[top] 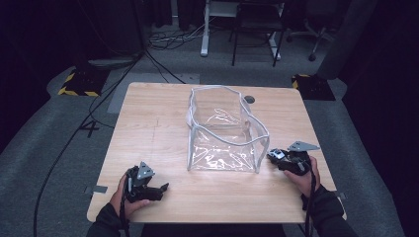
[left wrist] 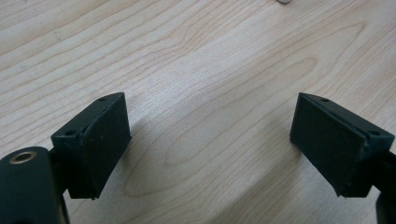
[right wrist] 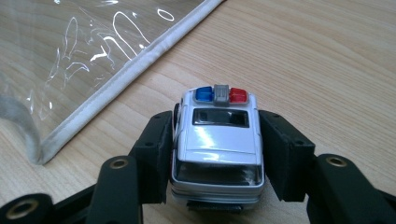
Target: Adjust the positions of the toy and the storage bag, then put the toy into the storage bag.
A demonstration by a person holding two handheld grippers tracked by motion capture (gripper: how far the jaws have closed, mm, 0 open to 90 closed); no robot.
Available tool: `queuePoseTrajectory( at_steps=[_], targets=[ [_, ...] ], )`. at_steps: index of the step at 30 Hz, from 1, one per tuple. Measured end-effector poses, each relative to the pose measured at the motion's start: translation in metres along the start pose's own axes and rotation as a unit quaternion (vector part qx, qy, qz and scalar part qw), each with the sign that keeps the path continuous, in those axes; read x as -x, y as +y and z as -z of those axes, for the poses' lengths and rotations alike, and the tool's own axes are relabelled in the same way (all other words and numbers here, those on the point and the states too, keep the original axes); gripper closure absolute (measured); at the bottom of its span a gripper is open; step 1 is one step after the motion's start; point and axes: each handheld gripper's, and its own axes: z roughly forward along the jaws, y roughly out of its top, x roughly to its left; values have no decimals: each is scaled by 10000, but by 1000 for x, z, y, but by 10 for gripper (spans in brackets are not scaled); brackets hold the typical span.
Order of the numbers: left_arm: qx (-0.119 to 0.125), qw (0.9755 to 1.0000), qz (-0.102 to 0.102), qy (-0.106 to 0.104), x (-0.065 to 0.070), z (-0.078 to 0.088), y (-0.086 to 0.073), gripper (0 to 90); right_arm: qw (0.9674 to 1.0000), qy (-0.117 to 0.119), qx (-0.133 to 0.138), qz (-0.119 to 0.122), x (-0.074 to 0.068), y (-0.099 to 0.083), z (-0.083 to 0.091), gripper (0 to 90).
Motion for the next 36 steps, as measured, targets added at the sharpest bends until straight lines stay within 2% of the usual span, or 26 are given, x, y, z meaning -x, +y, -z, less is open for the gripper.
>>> queuePoseTrajectory(
  at_steps=[21,36],
  targets=[
    [7,10000,-13,-19,0,0,0,124,10000,9,-13,-28,0,0,0,480],
    [4,10000,-43,-5,-1,0,0,122,10000,31,73,-60,2,0,3,480]
  ],
)
